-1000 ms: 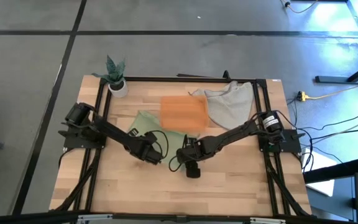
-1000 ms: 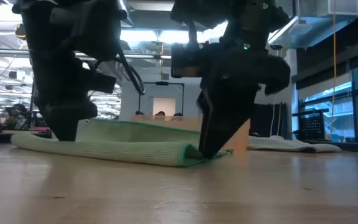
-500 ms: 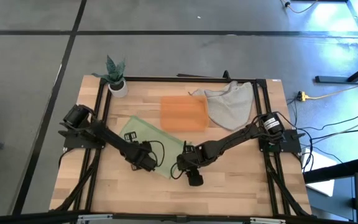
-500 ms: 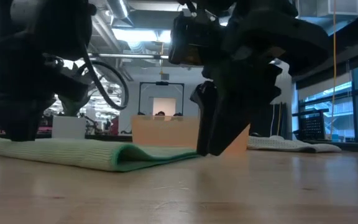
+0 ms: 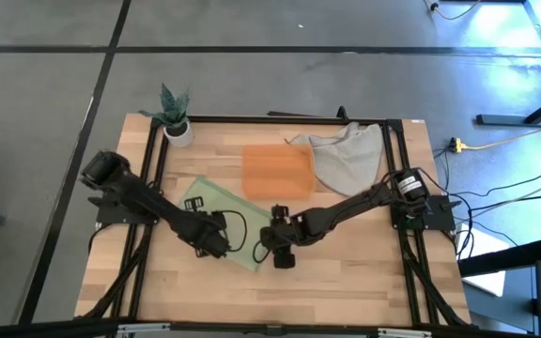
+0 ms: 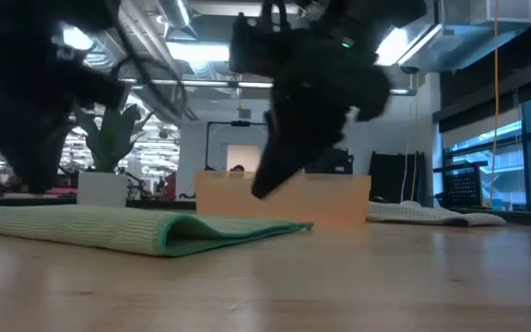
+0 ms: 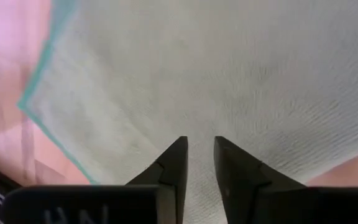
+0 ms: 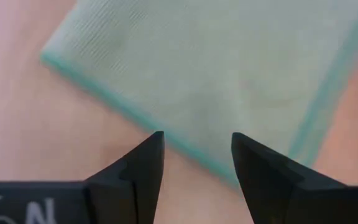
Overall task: Roll microfiber towels into tight, uniform cylinder then place into a basket
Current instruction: Roll the green microfiber towel
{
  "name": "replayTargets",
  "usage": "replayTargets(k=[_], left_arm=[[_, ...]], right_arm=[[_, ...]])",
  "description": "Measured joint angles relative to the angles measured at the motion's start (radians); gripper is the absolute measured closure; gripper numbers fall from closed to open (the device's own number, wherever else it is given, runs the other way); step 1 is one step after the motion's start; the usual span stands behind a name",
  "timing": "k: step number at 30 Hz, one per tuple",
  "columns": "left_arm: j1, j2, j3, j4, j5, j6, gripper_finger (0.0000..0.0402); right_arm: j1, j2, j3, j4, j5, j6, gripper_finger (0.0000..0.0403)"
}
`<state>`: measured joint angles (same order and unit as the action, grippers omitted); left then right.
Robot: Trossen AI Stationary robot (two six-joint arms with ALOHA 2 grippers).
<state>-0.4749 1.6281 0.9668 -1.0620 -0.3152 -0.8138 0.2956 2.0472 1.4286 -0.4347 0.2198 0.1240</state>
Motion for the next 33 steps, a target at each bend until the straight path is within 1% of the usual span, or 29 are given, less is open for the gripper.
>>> replayTargets(k=[3,5,10,14,17,21,24,27,33], left_arm=[[-0.028,-0.062,0.001,0.022,-0.051,-0.041,0.0331],[-0.056,-0.090,0.001,0.035,-0.070,-0.064,0.0331],[-0.123,-0.104,0.001,0.042,-0.081,-0.145,0.0331],[-0.161,-0.090,0.001,0.024,-0.083,-0.274,0.0331],[-0.190,-0.085,0.001,0.005,-0.085,-0.369,0.0331],[-0.223,-0.086,0.001,-0.007,-0.085,-0.460,0.0331],[-0.242,-0.086,0.001,-0.008,-0.085,-0.498,0.0331],[-0.255,-0.086,0.001,-0.012,-0.085,-0.528,0.0331],[-0.267,-0.086,0.001,-0.049,-0.067,-0.575,0.0331]], right_arm=[[-0.015,0.000,0.009,-0.002,0.100,-0.017,0.0214],[-0.031,0.000,0.009,-0.002,0.141,-0.024,0.0214],[-0.079,0.000,-0.015,-0.005,0.149,-0.009,0.0214],[-0.103,0.000,-0.043,0.004,0.145,0.031,0.0214],[-0.108,0.000,-0.073,0.015,0.116,0.037,0.0214],[-0.102,0.000,-0.100,0.020,0.101,0.048,0.0214],[-0.094,0.000,-0.119,0.022,0.081,0.065,0.0214],[-0.085,-0.004,-0.135,0.032,0.038,0.085,0.0214],[-0.050,-0.005,-0.140,0.043,0.005,0.157,0.0214]])
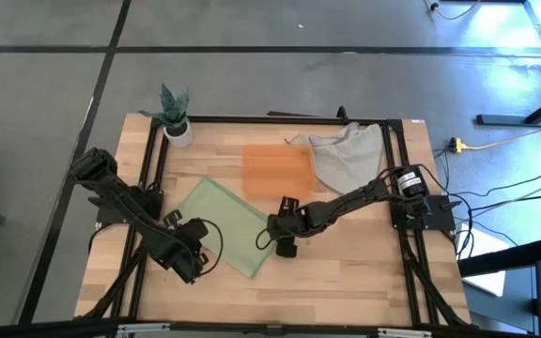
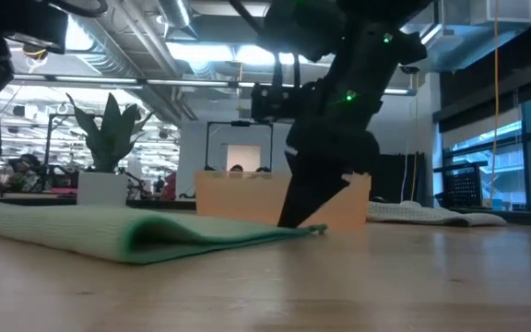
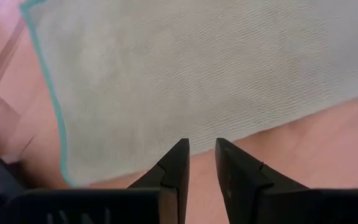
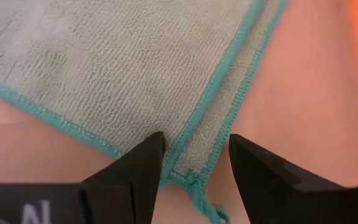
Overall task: Roll microfiber towels into tight, uniform cylinder then place into a basket
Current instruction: Roll the green microfiber towel
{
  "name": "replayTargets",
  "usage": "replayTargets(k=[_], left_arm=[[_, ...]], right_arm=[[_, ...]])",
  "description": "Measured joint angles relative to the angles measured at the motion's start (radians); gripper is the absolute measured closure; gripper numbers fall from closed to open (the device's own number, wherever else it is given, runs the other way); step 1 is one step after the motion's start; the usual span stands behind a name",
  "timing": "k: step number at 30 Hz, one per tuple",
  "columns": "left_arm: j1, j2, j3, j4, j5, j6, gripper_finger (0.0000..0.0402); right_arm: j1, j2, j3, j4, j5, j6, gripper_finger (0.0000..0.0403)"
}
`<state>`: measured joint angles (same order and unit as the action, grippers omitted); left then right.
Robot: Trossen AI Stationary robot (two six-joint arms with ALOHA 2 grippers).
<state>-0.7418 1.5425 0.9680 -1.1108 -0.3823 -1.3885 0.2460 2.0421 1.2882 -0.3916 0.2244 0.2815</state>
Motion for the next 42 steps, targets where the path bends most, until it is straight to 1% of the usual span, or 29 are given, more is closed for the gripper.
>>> replayTargets(k=[6,10,13,16,21,25,27,29,32,39,42], left_arm=[[0.000,0.000,0.000,-0.008,0.008,0.000,0.0331],[0.000,0.000,0.000,-0.007,0.008,0.002,0.0331],[0.000,0.000,0.000,-0.002,0.004,0.002,0.0331],[-0.009,0.000,0.000,0.062,-0.029,0.020,0.0331],[-0.051,0.000,0.000,0.257,-0.105,0.154,0.0331],[-0.092,0.000,0.000,0.387,-0.118,0.277,0.0332],[-0.104,0.000,0.000,0.427,-0.125,0.289,0.0332],[-0.110,0.000,0.000,0.447,-0.119,0.269,0.0332],[-0.110,0.000,0.000,0.450,-0.067,0.248,0.0332],[-0.111,0.000,0.000,0.455,-0.060,0.386,0.0331],[-0.118,0.007,0.000,0.467,-0.063,0.495,0.0331]], right_arm=[[0.038,0.002,-0.002,0.060,-0.152,0.053,0.0214],[0.069,0.006,-0.003,0.117,-0.185,0.048,0.0214],[0.086,0.006,-0.003,0.140,-0.213,0.009,0.0214],[0.092,0.006,0.019,0.114,-0.196,-0.001,0.0214],[0.093,0.006,0.096,0.005,-0.127,-0.046,0.0214],[0.094,0.006,0.163,-0.100,-0.063,-0.077,0.0214],[0.093,0.006,0.189,-0.149,-0.048,-0.083,0.0214],[0.093,0.006,0.212,-0.180,-0.036,-0.085,0.0214],[0.095,0.006,0.237,-0.195,-0.036,-0.102,0.0214],[0.114,0.006,0.268,-0.251,-0.054,-0.107,0.0214],[0.127,0.005,0.257,-0.248,-0.060,-0.146,0.0214]])
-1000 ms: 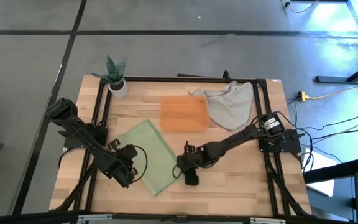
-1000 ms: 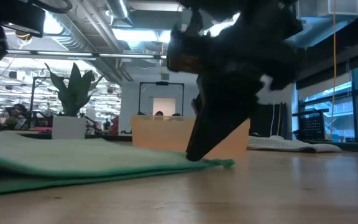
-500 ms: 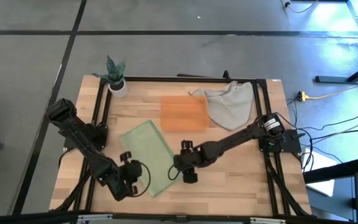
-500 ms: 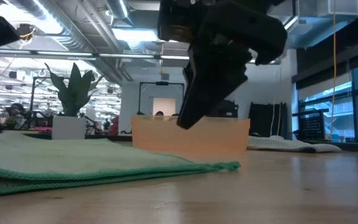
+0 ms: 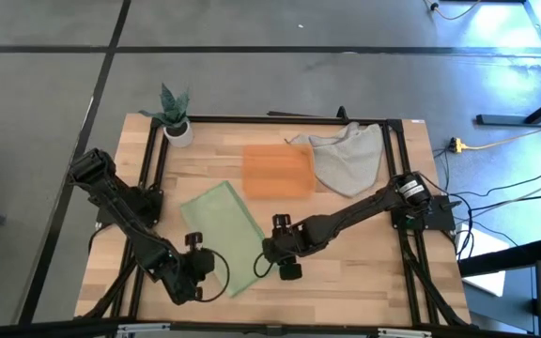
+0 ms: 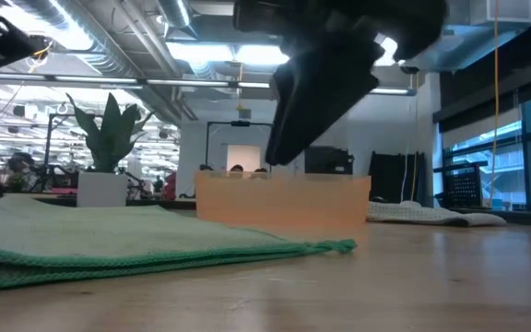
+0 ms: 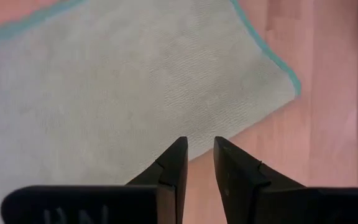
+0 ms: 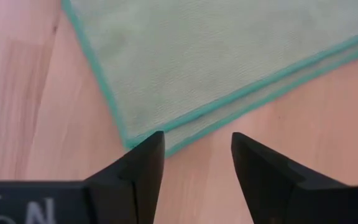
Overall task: Roll microfiber towels into tight, uniform cylinder then place into a basket
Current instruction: Roll the green microfiber towel
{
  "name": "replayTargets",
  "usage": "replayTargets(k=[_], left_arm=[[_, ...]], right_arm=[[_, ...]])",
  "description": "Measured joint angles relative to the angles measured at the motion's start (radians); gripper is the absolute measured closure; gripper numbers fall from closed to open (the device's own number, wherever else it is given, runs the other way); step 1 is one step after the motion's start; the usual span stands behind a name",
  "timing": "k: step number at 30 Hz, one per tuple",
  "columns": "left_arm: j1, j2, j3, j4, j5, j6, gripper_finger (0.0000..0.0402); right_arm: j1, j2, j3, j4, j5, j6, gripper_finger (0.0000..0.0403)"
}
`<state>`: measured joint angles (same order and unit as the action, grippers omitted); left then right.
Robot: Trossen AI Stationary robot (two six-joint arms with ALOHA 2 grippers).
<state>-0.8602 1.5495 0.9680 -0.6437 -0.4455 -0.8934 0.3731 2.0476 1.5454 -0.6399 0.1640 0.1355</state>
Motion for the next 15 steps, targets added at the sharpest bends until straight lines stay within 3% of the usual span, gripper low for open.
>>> replayTargets(k=[7,15], left_arm=[[-0.014,0.055,0.000,0.071,-0.016,0.093,0.0331],[-0.014,0.128,0.000,0.133,0.000,0.093,0.0331]], right_arm=[[0.038,0.000,-0.068,0.055,-0.088,-0.148,0.0214],[0.078,-0.001,-0.132,0.236,-0.086,-0.384,0.0214]])
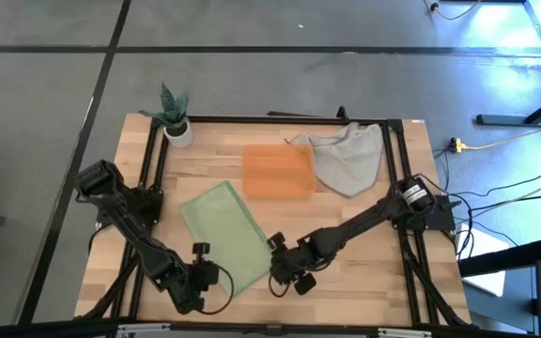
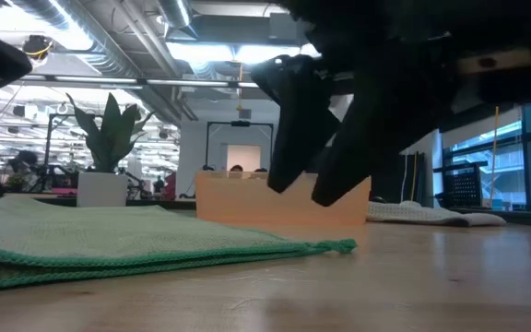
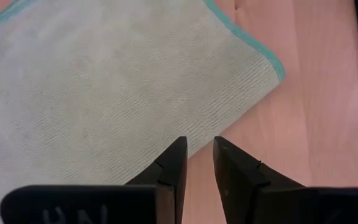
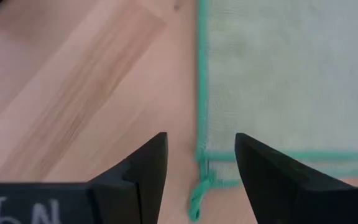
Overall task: Roll microfiber towels into tight, uniform cylinder then place into a basket
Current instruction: Roll the green microfiber towel
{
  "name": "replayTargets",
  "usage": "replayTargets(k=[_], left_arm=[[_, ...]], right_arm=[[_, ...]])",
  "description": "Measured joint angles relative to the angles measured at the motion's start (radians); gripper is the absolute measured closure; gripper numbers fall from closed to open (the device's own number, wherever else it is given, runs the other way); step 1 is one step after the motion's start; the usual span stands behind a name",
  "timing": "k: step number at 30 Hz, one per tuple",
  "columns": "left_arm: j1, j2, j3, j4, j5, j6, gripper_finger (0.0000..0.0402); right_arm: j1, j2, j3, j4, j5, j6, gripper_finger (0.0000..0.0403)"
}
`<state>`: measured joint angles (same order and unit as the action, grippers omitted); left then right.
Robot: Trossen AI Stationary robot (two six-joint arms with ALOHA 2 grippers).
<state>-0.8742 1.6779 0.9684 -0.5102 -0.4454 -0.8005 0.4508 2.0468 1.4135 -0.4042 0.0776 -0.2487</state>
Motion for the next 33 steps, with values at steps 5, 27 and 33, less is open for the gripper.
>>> replayTargets(k=[5,27,33], left_arm=[[0.000,0.003,0.000,0.027,-0.005,0.002,0.0331],[0.005,0.004,0.000,0.076,-0.009,0.026,0.0331],[0.005,0.004,0.000,0.079,-0.010,0.026,0.0331]], right_arm=[[0.008,0.003,-0.054,0.127,0.030,-0.035,0.0214],[0.000,0.043,-0.132,0.236,0.204,-0.033,0.0214],[0.000,0.065,-0.130,0.236,0.236,-0.023,0.0236]])
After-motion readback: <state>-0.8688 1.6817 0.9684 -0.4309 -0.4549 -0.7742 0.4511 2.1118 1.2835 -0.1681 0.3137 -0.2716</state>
